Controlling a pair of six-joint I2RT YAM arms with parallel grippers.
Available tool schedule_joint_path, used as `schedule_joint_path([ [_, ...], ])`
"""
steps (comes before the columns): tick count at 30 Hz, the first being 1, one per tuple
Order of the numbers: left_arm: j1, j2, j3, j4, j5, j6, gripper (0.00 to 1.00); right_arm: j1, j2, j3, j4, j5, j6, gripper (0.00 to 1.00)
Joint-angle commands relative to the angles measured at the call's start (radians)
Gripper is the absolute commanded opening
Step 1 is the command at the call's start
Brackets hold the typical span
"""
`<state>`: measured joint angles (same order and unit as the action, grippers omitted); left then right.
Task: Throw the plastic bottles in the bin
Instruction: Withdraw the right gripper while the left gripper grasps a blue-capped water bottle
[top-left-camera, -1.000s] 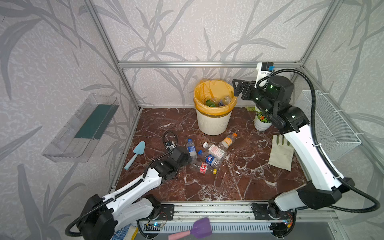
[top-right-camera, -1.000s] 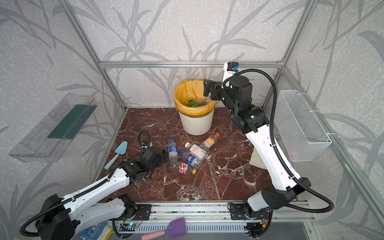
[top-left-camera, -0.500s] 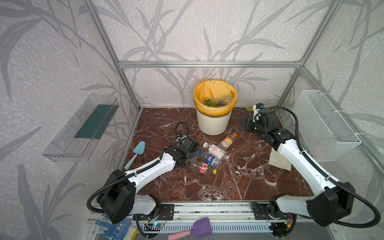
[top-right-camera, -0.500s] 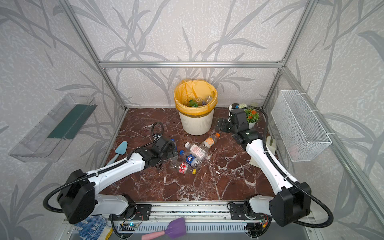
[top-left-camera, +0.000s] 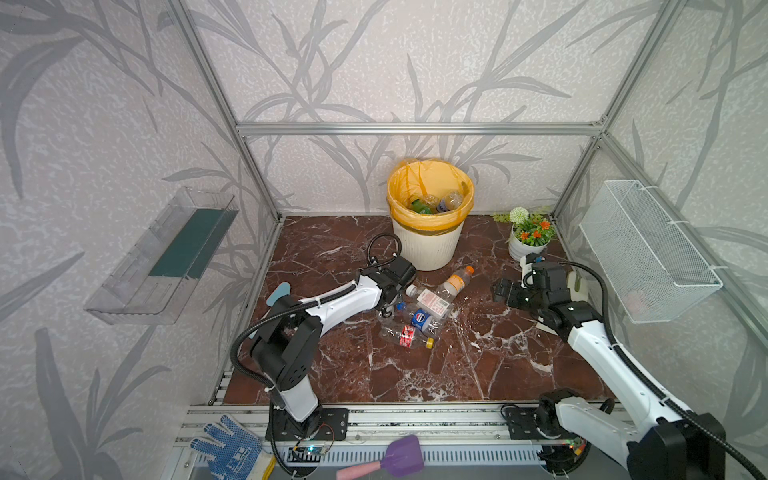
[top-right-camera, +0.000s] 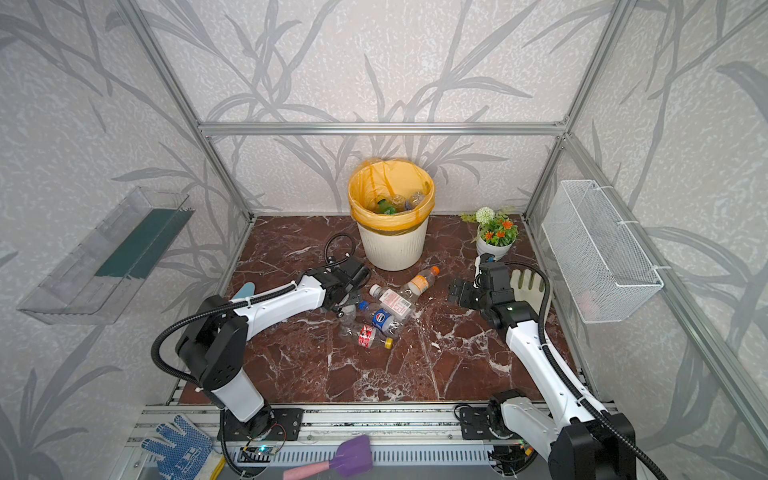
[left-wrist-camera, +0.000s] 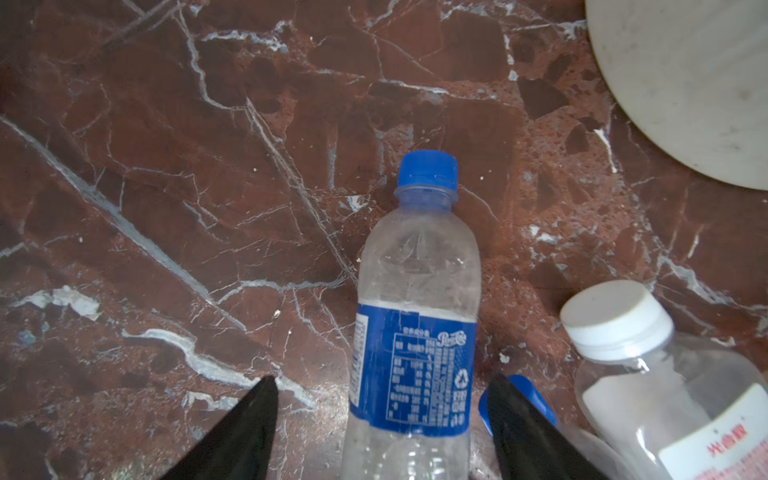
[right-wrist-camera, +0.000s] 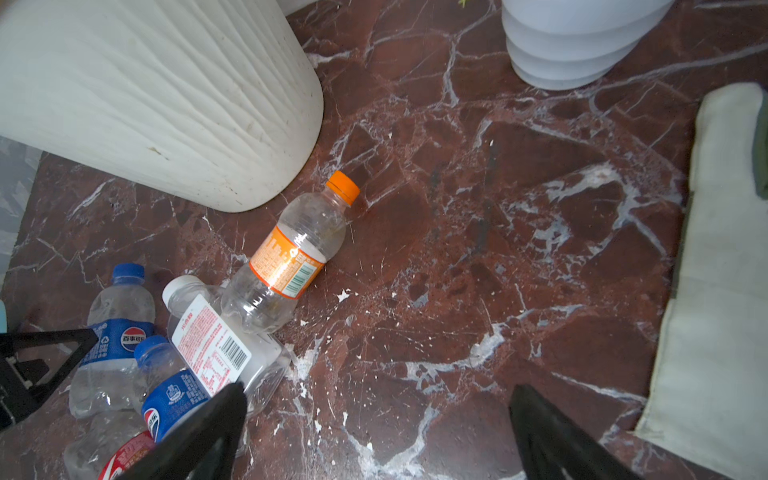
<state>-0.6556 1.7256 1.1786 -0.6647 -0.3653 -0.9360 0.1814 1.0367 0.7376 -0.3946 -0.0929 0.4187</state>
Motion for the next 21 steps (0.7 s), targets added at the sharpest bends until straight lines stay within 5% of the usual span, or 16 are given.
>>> schedule_joint_path([
  [1,0.012,0.03,0.028,-0.05,-0.015,-0.01,0.75,-0.014,-0.022,-0.018,-0.024,-0.024,-0.005,0.99],
  [21,0.102,0.14,0.071,-0.01,0.168,0.117,0.68,-0.043,0.064,0.006,-0.008,-0.042,0.032,0.99],
])
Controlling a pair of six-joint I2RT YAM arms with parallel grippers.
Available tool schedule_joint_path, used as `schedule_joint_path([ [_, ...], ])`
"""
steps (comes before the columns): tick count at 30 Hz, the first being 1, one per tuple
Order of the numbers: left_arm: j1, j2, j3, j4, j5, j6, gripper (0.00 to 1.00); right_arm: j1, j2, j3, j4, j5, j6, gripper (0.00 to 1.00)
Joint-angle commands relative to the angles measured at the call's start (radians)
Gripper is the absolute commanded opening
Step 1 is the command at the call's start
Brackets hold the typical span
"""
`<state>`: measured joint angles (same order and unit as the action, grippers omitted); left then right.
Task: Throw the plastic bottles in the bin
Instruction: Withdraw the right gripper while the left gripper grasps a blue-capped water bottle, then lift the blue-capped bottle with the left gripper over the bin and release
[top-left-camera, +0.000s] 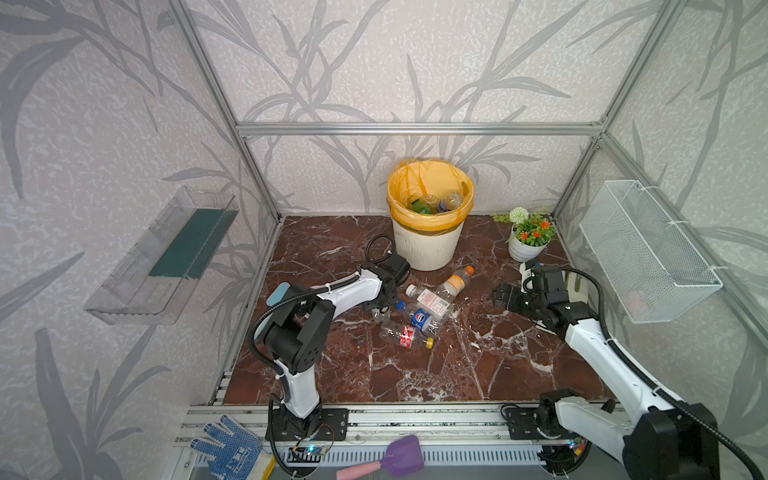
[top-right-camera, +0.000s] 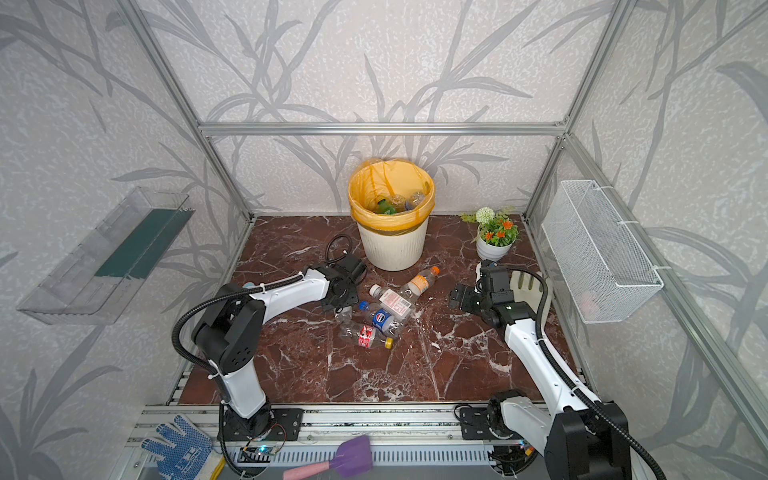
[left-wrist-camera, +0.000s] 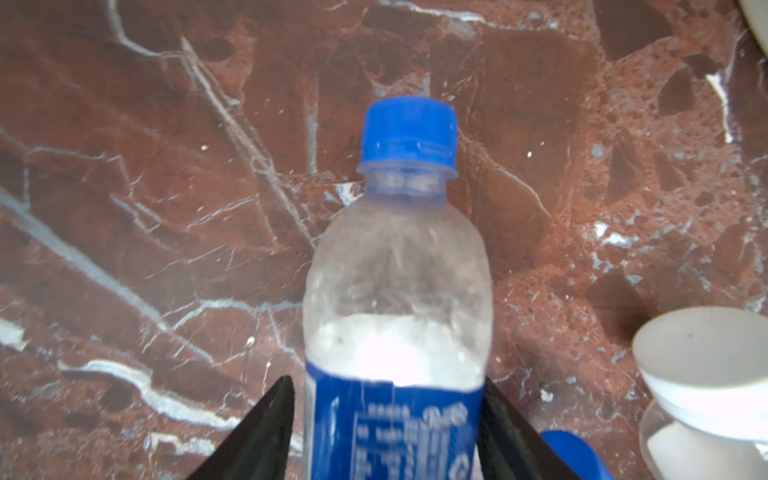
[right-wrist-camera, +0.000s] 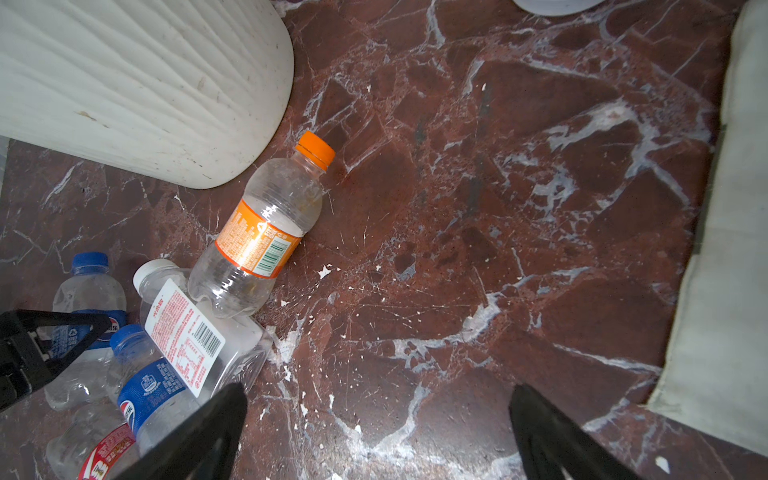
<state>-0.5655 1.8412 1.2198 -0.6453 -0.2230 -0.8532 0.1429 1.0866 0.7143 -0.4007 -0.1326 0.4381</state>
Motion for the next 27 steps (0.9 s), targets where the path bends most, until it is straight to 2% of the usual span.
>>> schedule_joint_path([
  [1,0.014,0.03,0.035,-0.033,0.031,0.039,0.68,-0.004,0.019,0.035,-0.003,-0.004,0.013,0.99],
  [5,0.016,0.023,0.035,-0.026,0.036,0.059,0.52,-0.006,0.035,0.055,-0.006,-0.007,0.014,0.99],
  [9,0.016,-0.013,0.029,-0.03,0.013,0.071,0.45,-0.006,0.045,0.068,-0.008,-0.006,0.017,0.99],
  [13,0.016,-0.116,0.065,-0.072,-0.054,0.103,0.43,-0.006,0.06,0.09,-0.008,-0.007,0.018,0.99],
  [17,0.017,-0.287,0.187,-0.117,-0.187,0.179,0.43,-0.009,0.074,0.14,-0.027,-0.004,0.012,0.99],
  [19,0.017,-0.39,0.241,-0.052,-0.253,0.25,0.44,-0.011,0.073,0.174,-0.043,-0.002,0.003,0.99],
  [23,0.016,-0.564,0.293,0.212,-0.312,0.409,0.48,-0.021,0.058,0.213,-0.042,0.035,-0.021,0.99],
  [27,0.012,-0.623,0.296,0.453,-0.224,0.541,0.51,-0.047,0.053,0.234,-0.033,0.039,-0.005,0.99],
])
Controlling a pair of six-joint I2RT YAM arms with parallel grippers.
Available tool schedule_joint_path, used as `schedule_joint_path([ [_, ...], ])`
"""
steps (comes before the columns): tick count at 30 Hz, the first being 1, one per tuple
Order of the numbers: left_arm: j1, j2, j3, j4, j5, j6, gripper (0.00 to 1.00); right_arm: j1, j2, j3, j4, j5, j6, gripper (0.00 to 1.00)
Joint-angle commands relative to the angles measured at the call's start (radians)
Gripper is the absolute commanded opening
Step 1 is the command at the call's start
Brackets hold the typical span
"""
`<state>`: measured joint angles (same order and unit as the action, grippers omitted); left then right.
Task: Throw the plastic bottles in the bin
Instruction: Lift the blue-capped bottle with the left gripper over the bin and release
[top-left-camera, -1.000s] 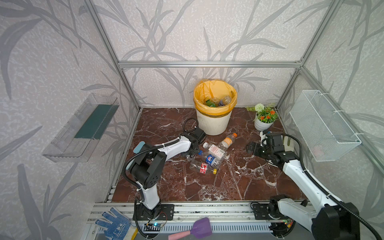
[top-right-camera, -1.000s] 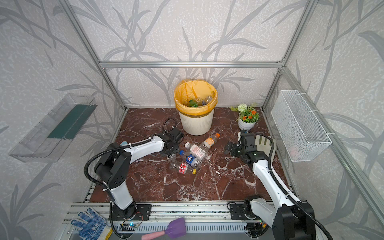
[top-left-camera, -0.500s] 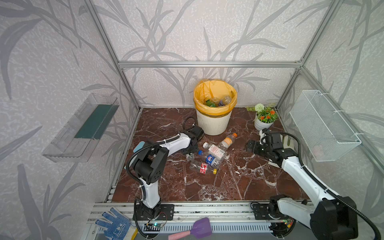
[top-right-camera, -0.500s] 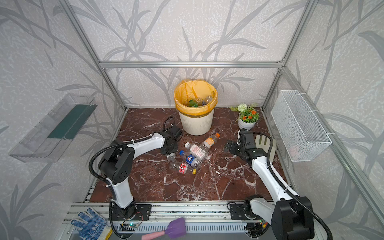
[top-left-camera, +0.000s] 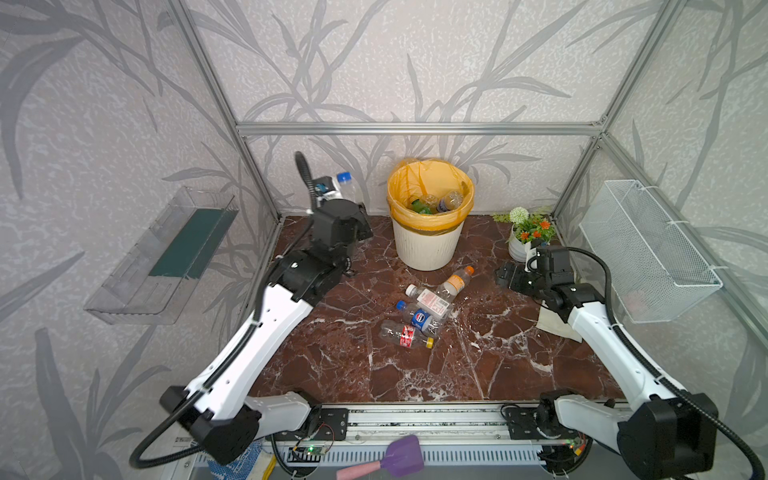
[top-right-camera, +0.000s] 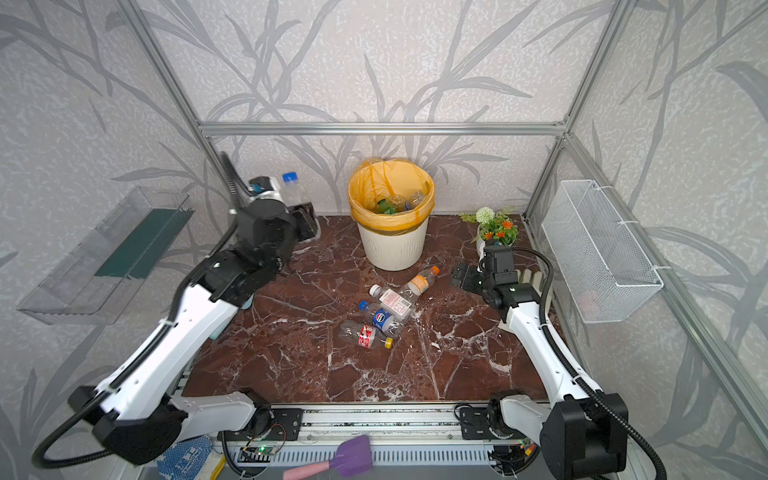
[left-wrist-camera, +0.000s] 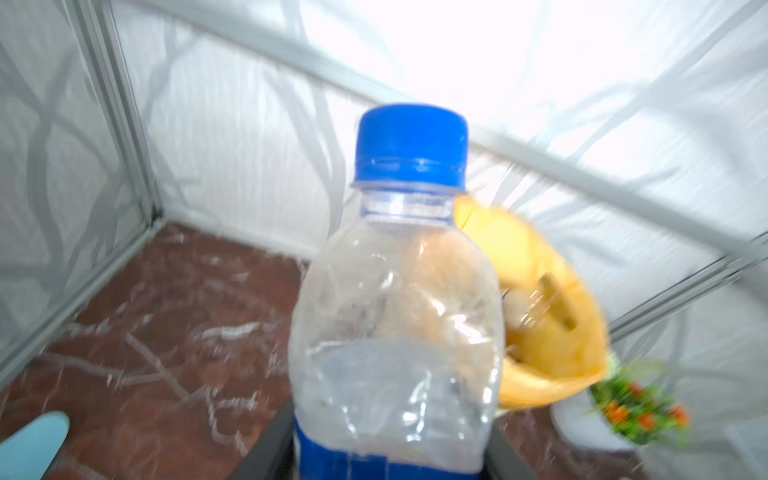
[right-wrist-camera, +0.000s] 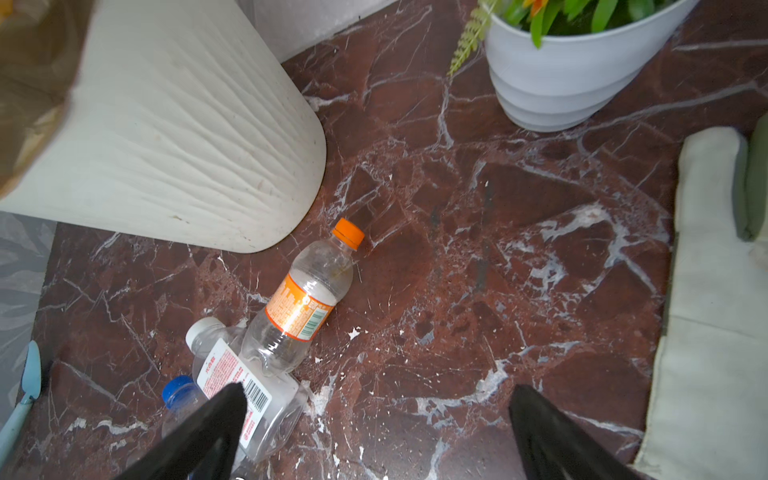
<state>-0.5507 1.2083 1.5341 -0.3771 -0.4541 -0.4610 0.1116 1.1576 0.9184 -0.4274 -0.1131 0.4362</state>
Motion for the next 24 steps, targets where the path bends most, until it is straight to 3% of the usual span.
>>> schedule_joint_path([
  [1,-0.004,0.012,-0.018,0.236,0.031,0.155,0.51,-0.019,-0.017,0.034,-0.002,0.018,0.0,0.99],
  [4,-0.004,0.081,0.011,0.321,0.092,0.164,0.51,-0.024,-0.015,0.043,0.009,0.011,0.004,0.99],
  [7,-0.004,0.252,0.114,0.293,0.169,0.108,0.56,-0.026,-0.003,0.047,0.017,-0.009,0.011,0.99],
  [9,-0.004,0.434,0.318,0.104,0.255,0.054,0.57,-0.026,0.01,0.049,0.026,-0.037,0.019,0.99],
  [11,-0.012,0.657,0.637,-0.148,0.372,0.021,0.58,-0.026,0.027,0.056,0.023,-0.057,0.022,0.99],
  [12,-0.021,0.74,0.778,-0.254,0.381,0.017,0.64,-0.027,0.032,0.061,0.02,-0.059,0.025,0.99],
  [14,-0.04,0.877,1.05,-0.414,0.333,0.021,0.99,-0.03,0.039,0.072,0.021,-0.061,0.03,0.99],
  [16,-0.056,0.92,1.166,-0.428,0.289,0.058,0.99,-0.034,0.042,0.08,0.03,-0.063,0.039,0.99],
  [18,-0.072,0.886,1.121,-0.327,0.25,0.11,0.99,-0.038,0.046,0.086,0.042,-0.068,0.053,0.99],
  [22,-0.084,0.716,0.793,-0.044,0.22,0.152,0.99,-0.038,0.063,0.085,0.058,-0.069,0.083,0.99],
  [24,-0.084,0.659,0.685,0.012,0.204,0.15,0.99,-0.038,0.077,0.083,0.056,-0.071,0.099,1.0],
])
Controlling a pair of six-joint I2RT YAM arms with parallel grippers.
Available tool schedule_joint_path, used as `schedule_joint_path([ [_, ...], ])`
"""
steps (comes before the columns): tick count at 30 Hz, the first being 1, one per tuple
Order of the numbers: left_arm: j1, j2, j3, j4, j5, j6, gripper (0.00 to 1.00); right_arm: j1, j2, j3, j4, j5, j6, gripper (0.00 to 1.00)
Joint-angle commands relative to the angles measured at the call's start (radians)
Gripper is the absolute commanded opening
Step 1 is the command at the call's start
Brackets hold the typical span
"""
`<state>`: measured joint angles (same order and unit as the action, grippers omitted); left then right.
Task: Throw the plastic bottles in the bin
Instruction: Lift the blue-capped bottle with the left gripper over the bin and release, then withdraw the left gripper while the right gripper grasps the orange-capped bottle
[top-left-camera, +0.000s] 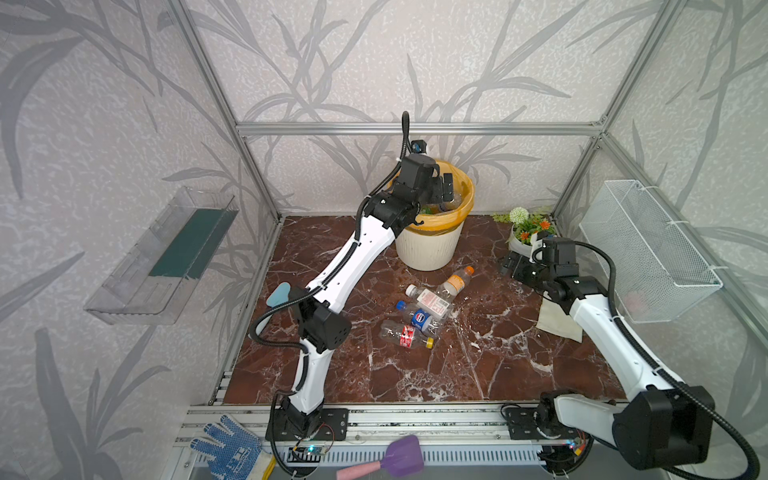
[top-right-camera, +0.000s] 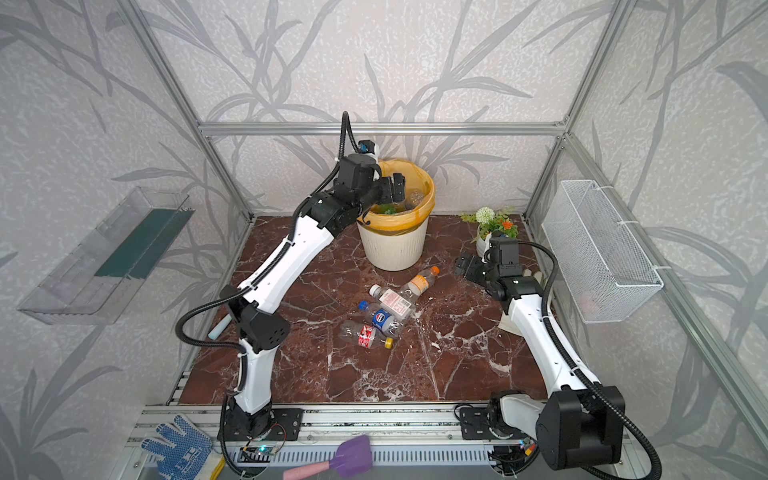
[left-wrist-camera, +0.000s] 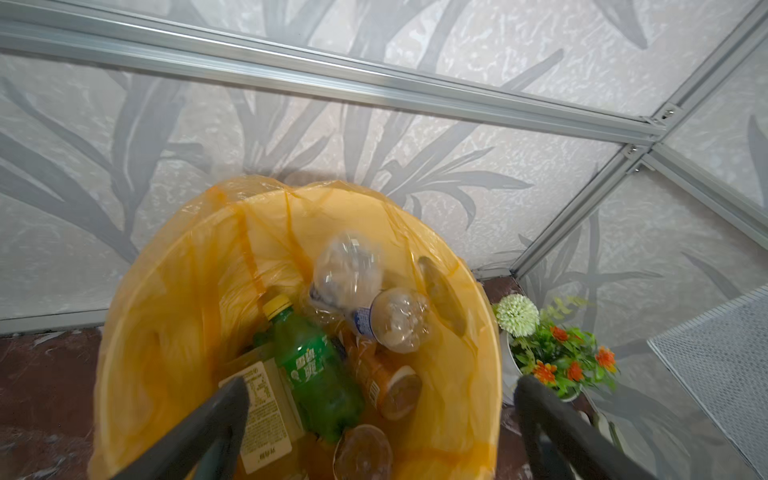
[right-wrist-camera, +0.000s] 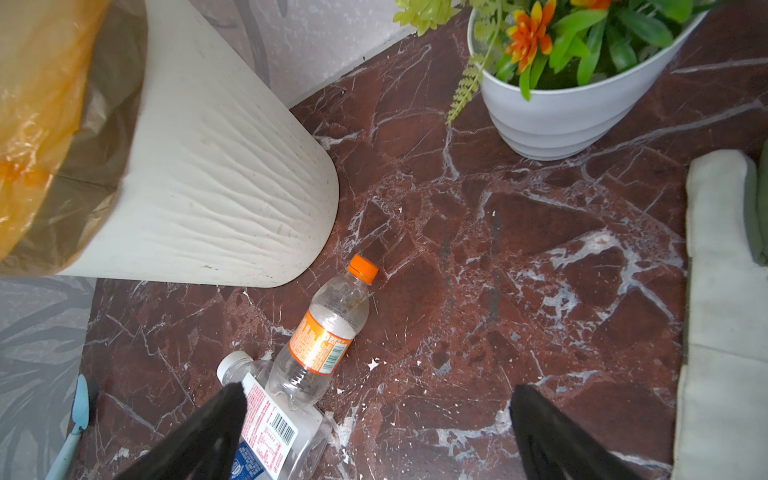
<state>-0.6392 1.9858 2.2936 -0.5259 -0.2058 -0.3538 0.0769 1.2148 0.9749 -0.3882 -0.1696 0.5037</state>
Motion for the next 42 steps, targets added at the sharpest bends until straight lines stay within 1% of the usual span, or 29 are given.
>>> schedule_joint_path([
  [1,0.005,-0.14,-0.113,0.167,-0.052,0.042,0.99,-0.003,0.029,0.024,0.017,-0.02,0.044,1.0],
  [6,0.006,-0.238,-0.303,0.192,-0.094,0.046,0.99,0.007,0.092,0.023,0.008,-0.051,0.114,1.0],
  [8,0.008,-0.292,-0.406,0.232,-0.115,0.051,0.99,0.031,0.127,0.039,-0.014,-0.031,0.127,1.0],
  [10,0.015,-0.341,-0.494,0.251,-0.138,0.058,0.99,0.072,0.159,0.06,-0.037,0.003,0.167,1.0],
  [15,0.068,-0.457,-0.677,0.251,-0.142,0.038,0.99,0.173,0.261,0.092,-0.026,0.018,0.267,1.0],
  [18,0.112,-0.523,-0.779,0.24,-0.126,0.023,0.99,0.244,0.333,0.126,-0.026,0.05,0.301,1.0],
  [20,0.145,-0.57,-0.845,0.224,-0.113,0.008,0.99,0.28,0.394,0.157,-0.026,0.051,0.326,1.0],
  [22,0.167,-0.617,-0.907,0.212,-0.109,0.007,0.99,0.294,0.461,0.204,-0.057,0.03,0.343,1.0],
  [26,0.199,-0.714,-1.036,0.182,-0.109,0.027,0.99,0.318,0.586,0.283,-0.116,0.057,0.344,0.98],
  [28,0.211,-0.757,-1.089,0.158,-0.112,0.043,0.99,0.326,0.625,0.302,-0.123,0.059,0.344,0.96],
  [33,0.24,-0.84,-1.207,0.135,-0.097,0.075,0.99,0.344,0.683,0.333,-0.134,0.091,0.352,0.85],
  [36,0.257,-0.867,-1.252,0.13,-0.079,0.075,0.99,0.35,0.706,0.34,-0.132,0.102,0.358,0.75],
  [40,0.279,-0.875,-1.282,0.133,-0.042,0.1,0.99,0.358,0.699,0.349,-0.134,0.126,0.362,0.58],
  [42,0.29,-0.867,-1.287,0.13,-0.033,0.113,0.99,0.371,0.67,0.348,-0.138,0.16,0.352,0.56],
])
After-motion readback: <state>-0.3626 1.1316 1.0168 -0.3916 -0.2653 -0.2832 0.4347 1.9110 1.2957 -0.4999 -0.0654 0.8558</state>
